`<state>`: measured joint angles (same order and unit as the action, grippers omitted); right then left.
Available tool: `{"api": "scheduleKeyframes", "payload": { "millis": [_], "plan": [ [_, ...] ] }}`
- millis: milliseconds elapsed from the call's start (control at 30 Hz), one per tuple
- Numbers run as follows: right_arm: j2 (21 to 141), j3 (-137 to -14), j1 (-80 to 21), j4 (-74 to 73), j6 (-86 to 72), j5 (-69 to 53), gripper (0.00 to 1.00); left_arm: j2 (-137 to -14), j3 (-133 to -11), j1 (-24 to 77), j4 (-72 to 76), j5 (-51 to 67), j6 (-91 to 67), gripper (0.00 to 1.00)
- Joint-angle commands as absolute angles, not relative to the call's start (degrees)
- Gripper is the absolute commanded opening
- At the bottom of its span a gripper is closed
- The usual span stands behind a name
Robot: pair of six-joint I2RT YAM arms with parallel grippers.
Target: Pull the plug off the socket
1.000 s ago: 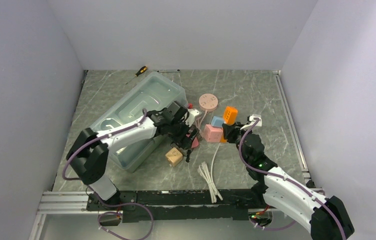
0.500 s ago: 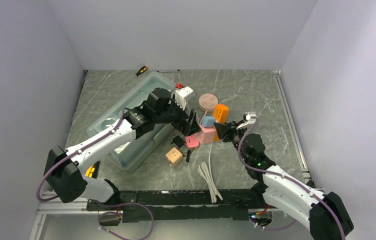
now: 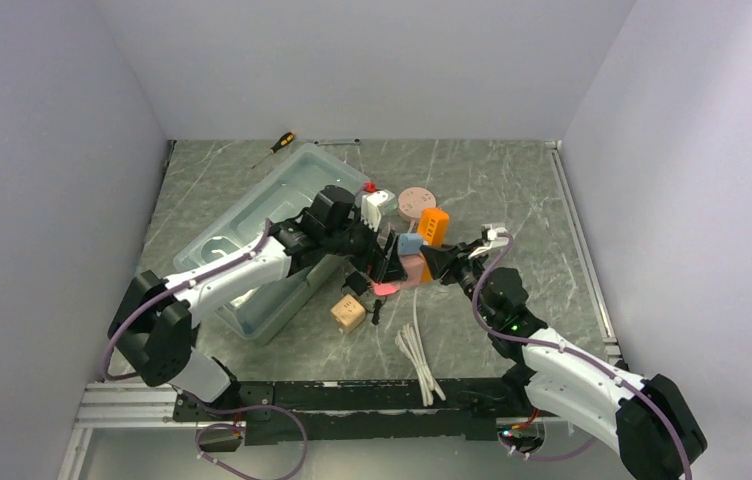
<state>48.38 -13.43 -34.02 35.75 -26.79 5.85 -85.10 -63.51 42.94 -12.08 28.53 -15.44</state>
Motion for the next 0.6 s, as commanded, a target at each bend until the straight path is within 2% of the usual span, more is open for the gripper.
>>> {"api": "scheduleKeyframes", "payload": {
  "millis": [0,167,567],
  "plan": [
    [48.16,-14.59,-34.86,44.47,-28.73,5.3,0.0,-87.71,-63.55,43.13,-7.39,34.37,-18.59,1.0],
    [48.26,-14.55,-35.58,44.36,-28.42,5.99,0.0,-89.69,-64.07,43.23,-7.79,34.95,-19.26,0.97],
    [48.98,-14.82,-37.15,43.05,-28.35,9.78,0.0,-90.68,-65.11,44.08,-9.9,33.22,-18.52,0.59]
  ]
}}
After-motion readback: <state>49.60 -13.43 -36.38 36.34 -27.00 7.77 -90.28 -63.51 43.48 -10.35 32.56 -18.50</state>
